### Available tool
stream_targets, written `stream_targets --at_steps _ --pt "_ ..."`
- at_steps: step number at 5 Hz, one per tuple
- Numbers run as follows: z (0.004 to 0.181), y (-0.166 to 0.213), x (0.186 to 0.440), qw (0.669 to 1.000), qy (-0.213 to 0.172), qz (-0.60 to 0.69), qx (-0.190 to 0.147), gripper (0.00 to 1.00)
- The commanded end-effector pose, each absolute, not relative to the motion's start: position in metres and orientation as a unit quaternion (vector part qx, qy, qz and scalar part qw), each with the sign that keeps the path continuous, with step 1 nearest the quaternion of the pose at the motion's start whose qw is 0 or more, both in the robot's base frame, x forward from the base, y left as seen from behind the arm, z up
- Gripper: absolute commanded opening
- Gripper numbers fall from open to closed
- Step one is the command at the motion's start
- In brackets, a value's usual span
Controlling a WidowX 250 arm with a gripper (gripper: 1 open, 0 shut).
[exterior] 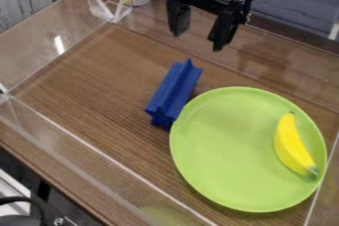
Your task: Put the blue object in the green plate
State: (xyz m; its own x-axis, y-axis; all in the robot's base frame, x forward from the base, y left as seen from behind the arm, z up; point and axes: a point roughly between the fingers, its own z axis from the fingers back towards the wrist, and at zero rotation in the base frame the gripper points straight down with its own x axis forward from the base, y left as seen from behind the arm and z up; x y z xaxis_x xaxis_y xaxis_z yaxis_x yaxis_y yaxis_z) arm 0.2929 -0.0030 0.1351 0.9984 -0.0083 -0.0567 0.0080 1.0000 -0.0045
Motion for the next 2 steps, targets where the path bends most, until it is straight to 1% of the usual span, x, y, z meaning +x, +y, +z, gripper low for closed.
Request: stream_targets --at_steps 1,2 --pt "0.128 0.002 0.283 0.999 0.038 -0.012 0.0 1.0" --pt "0.111 0.015 0.265 0.999 0.045 -0.026 0.005 1.0"
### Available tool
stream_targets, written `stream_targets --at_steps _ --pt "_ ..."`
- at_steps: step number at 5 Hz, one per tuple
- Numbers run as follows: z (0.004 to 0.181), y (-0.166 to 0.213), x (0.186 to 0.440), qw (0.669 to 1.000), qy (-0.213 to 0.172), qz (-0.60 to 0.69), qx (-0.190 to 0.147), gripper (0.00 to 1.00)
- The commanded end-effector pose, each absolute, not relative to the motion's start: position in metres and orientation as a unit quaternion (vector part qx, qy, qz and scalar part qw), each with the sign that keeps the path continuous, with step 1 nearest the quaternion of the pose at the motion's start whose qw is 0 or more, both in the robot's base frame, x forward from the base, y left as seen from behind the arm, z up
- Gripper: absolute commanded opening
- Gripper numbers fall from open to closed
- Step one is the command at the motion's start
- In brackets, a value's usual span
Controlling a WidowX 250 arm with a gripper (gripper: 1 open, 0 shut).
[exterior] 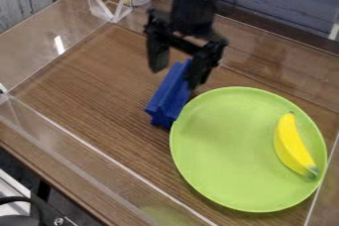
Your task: Put the blue object in the green plate
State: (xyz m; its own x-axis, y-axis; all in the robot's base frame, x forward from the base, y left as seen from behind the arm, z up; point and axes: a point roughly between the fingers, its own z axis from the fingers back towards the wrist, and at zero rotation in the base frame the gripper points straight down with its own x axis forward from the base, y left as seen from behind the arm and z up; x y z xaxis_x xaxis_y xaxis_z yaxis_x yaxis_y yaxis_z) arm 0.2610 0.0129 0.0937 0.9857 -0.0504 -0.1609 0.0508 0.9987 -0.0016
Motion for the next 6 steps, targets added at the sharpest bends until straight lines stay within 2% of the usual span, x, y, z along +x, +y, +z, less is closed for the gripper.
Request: stream_targets --at_steps 1,2,4,6 --pt "0.095 0.029 0.256 0.999 0.04 -0.03 0.002 1.0" --pt "0.08 0.041 0.253 0.999 0.035 -0.03 -0.004 1.0" --pt "0.054 0.038 0.255 0.999 0.032 -0.037 -0.012 1.0" --pt "0.041 0.032 0.262 0.999 0.023 -0.043 -0.015 1.0"
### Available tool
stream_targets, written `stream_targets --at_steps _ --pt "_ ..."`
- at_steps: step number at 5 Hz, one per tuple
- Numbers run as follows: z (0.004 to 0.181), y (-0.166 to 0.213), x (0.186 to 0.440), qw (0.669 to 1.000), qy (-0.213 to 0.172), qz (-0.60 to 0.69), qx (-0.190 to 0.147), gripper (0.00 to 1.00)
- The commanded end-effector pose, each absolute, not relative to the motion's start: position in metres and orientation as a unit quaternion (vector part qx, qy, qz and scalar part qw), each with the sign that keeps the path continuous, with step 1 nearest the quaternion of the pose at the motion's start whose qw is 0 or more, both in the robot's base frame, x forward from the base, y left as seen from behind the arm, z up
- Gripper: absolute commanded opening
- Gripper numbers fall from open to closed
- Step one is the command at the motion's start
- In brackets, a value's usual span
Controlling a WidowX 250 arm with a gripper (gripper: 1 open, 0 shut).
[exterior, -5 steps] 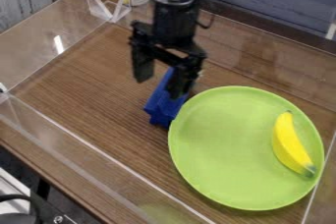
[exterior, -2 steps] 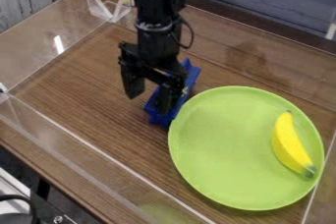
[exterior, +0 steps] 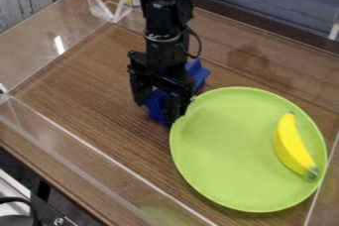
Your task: Put the blue object in the green plate
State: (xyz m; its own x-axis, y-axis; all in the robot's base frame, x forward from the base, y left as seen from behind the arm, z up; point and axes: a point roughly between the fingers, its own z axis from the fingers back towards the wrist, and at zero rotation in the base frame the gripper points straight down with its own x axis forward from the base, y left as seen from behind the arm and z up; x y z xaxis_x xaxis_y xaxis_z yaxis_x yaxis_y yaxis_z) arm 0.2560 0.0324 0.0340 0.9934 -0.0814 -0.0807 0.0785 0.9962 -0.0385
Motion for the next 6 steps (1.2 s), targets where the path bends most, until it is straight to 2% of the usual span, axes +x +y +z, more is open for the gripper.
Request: stream_targets --at_steps 1,2,6 --pt "0.043 0.032 0.265 0.999 0.016 -0.044 -0.019 1.0" --pt "0.043 0.032 0.266 0.999 0.01 -0.045 -0.024 0.0" --pt "0.062 0.034 0.269 0.998 -0.011 -0.04 -0.042 0.0"
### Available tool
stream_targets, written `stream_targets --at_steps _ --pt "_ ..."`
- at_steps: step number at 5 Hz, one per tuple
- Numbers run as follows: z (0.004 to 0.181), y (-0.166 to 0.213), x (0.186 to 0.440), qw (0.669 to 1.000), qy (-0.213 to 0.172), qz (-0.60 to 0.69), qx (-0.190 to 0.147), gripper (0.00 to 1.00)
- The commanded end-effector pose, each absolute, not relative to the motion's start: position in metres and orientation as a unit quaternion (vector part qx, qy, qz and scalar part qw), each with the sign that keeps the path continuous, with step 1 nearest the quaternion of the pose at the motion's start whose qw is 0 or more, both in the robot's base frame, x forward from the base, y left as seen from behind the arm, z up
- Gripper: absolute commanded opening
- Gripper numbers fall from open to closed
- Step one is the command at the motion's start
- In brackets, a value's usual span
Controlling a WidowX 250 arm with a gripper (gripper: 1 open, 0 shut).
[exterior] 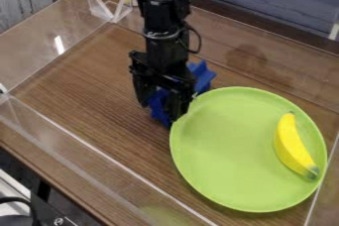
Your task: Put the blue object in the green plate
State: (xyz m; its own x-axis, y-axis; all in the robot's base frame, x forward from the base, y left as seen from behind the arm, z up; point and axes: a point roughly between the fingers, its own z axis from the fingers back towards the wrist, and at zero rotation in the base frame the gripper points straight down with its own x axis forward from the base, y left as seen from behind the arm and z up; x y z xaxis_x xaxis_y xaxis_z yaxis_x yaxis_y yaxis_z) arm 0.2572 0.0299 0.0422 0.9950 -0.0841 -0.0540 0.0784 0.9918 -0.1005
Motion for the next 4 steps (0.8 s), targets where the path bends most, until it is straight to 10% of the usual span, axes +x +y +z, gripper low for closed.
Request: stream_targets --at_steps 1,4 --pt "0.0653 0.0342 0.2704 0.998 -0.016 -0.038 -0.043 0.0" --pt "0.0581 0.0328 0.2683 0.998 -0.009 -0.038 -0.042 0.0"
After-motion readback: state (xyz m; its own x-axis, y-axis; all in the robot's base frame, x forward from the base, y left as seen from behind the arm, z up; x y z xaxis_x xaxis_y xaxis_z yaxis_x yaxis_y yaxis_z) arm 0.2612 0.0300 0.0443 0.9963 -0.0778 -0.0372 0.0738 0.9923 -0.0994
